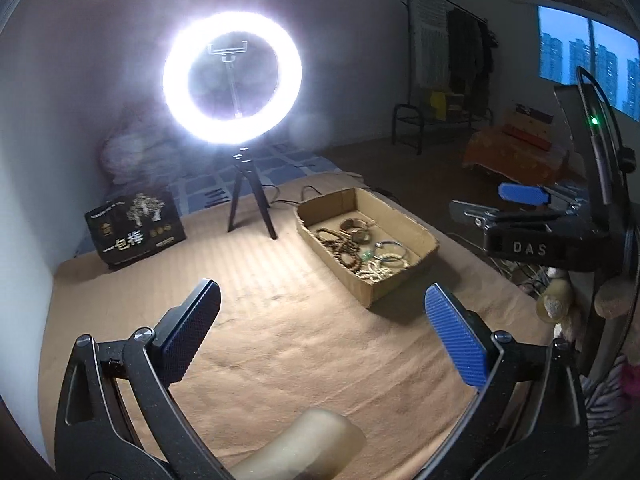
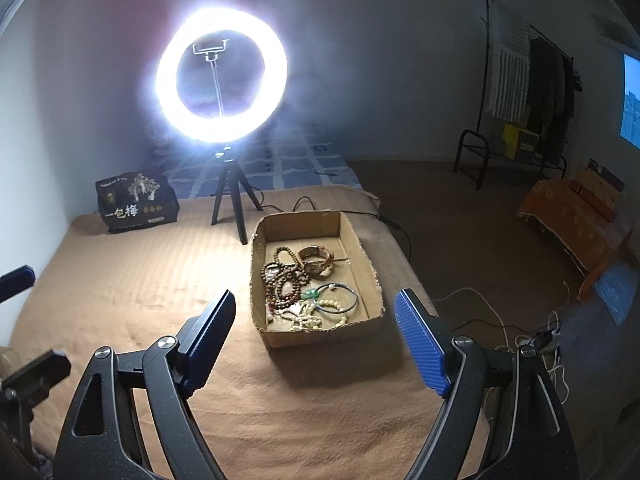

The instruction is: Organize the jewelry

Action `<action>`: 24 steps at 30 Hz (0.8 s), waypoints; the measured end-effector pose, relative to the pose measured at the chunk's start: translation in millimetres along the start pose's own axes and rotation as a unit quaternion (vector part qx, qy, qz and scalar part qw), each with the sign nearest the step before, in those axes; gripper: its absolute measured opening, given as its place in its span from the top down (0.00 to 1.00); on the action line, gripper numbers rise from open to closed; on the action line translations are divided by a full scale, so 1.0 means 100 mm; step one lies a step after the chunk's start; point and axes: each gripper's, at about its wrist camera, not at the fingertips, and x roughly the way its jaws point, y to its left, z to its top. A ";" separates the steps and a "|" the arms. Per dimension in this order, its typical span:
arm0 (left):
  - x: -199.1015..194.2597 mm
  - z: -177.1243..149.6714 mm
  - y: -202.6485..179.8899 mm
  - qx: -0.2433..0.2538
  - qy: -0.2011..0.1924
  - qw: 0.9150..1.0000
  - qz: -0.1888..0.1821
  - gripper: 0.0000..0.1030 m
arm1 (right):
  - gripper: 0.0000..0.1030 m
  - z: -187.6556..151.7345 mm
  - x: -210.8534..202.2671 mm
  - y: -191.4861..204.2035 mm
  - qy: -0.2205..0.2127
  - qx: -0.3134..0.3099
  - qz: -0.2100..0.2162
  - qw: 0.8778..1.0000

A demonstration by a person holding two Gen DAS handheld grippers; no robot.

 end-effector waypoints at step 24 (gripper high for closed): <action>0.11 -0.06 0.00 -0.004 0.031 0.999 -0.006 0.00 | 0.20 -0.04 0.01 0.04 -0.002 0.009 0.003 1.000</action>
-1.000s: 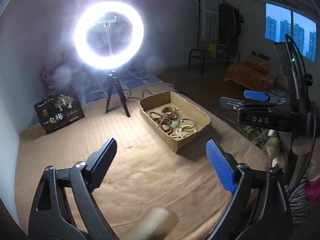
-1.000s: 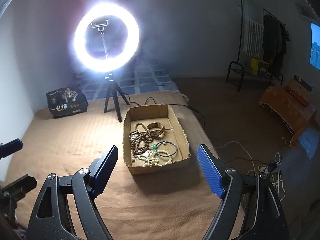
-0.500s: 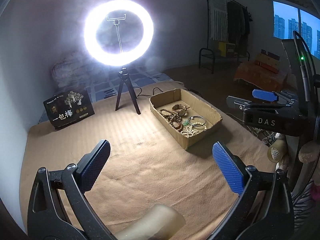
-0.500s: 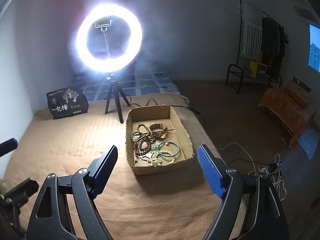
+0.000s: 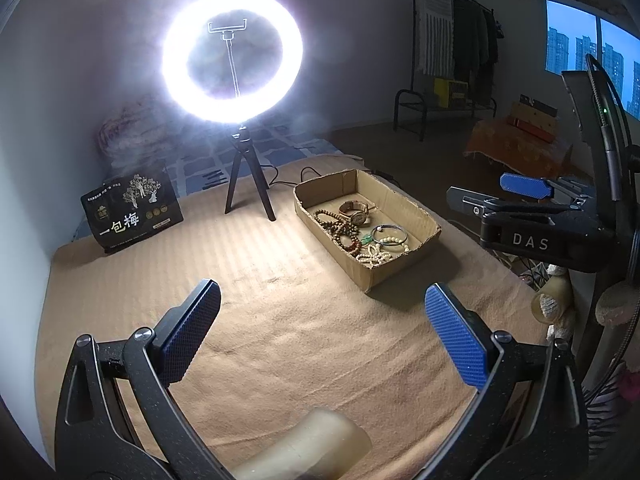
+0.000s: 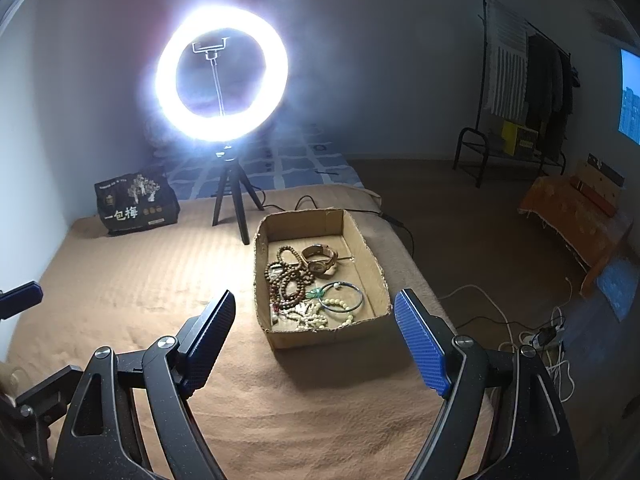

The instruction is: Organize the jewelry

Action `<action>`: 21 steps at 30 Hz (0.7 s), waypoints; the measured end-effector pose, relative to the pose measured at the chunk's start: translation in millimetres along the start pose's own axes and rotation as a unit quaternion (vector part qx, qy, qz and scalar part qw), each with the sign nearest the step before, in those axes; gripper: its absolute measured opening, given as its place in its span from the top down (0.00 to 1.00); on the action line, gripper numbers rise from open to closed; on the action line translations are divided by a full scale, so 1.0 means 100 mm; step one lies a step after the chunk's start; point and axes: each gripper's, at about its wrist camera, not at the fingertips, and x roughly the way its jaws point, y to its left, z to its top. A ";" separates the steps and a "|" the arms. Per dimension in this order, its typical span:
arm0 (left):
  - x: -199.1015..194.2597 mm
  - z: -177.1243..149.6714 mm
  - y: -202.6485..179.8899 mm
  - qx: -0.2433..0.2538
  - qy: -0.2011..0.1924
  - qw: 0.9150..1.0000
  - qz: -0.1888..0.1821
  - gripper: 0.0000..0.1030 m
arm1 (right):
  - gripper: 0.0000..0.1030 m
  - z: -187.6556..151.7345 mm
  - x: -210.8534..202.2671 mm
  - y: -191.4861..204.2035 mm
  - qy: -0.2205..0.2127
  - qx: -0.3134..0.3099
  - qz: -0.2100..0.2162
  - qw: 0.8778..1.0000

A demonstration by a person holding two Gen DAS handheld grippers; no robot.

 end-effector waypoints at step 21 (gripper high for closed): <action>0.00 0.00 0.01 0.000 0.000 1.000 -0.001 0.00 | 0.20 0.00 0.01 -0.01 0.002 -0.007 -0.004 1.000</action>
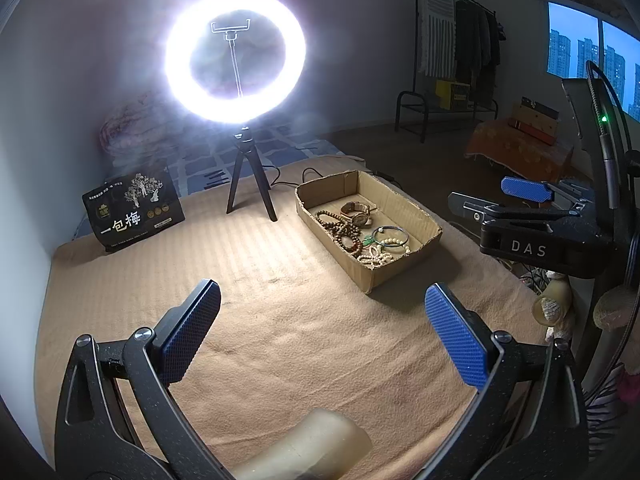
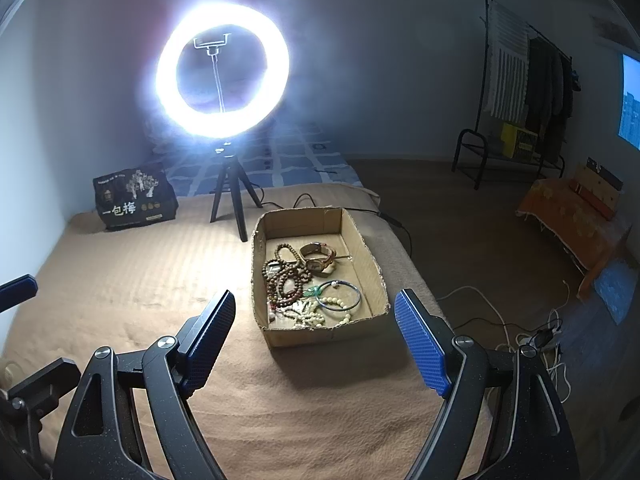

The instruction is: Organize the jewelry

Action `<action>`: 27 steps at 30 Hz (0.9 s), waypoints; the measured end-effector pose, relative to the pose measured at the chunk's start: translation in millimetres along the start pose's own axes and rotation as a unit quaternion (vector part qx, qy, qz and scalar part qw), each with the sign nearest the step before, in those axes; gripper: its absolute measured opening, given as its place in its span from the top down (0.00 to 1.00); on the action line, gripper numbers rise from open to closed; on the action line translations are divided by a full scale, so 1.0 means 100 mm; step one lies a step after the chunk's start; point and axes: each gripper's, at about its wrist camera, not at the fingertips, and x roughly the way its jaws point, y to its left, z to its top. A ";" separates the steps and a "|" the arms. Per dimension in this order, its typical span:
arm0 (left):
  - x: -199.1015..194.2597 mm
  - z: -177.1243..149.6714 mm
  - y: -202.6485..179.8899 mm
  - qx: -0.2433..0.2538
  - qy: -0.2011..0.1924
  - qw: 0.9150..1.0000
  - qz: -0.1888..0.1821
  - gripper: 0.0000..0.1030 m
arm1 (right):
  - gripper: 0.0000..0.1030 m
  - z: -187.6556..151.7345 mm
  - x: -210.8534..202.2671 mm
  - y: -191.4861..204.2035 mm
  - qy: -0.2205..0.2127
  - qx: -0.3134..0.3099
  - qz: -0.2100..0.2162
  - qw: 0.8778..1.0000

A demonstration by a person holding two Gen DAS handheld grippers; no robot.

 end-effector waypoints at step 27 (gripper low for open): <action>0.00 0.00 0.00 0.000 0.000 1.000 0.001 0.00 | 0.20 -0.01 0.00 -0.01 0.001 -0.002 0.000 1.000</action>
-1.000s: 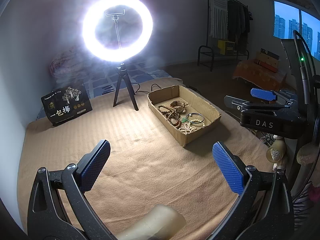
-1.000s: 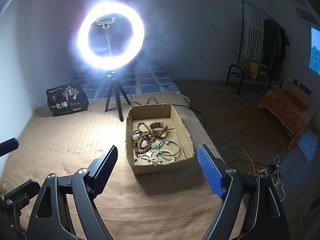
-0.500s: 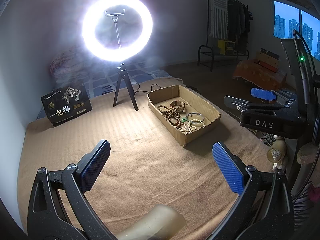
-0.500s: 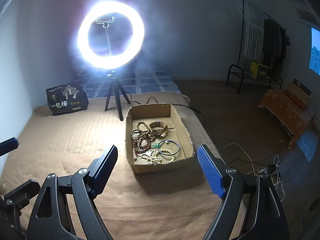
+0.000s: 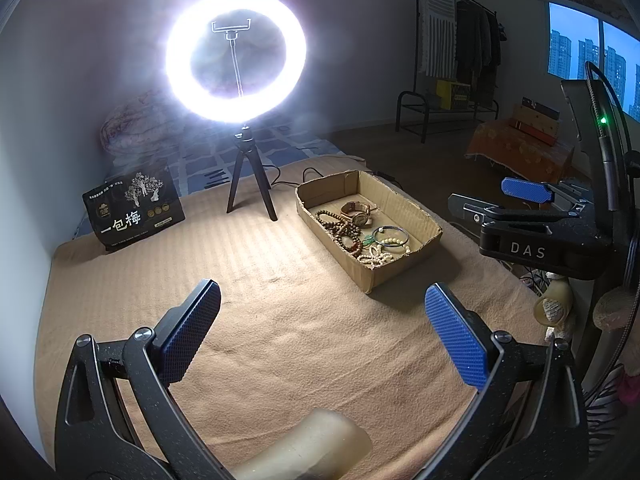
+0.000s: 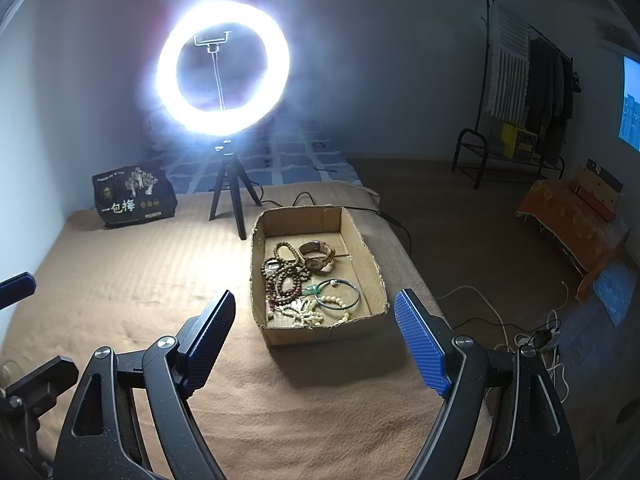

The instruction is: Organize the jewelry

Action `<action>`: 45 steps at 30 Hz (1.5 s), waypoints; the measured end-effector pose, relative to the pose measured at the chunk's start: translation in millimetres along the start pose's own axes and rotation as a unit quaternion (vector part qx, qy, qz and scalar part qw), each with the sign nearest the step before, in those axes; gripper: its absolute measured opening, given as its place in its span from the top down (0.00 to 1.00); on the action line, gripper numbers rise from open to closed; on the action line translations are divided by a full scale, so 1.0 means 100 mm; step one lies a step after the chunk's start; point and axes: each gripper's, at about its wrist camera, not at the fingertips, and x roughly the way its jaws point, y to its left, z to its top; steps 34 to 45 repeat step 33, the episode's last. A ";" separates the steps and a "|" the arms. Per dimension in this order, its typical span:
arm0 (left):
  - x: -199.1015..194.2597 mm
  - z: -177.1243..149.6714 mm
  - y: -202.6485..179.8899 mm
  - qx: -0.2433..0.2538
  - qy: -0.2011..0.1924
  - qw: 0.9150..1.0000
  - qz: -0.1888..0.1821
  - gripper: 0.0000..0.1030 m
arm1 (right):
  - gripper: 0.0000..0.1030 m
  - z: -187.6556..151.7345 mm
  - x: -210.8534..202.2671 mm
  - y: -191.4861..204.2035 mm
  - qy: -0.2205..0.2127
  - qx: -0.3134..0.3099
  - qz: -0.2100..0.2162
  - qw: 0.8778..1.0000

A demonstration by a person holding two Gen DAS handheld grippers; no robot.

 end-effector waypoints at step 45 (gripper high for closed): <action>0.01 -0.04 0.00 -0.020 0.008 1.000 0.011 0.00 | 0.20 -0.01 0.03 -0.01 0.003 -0.008 0.003 1.000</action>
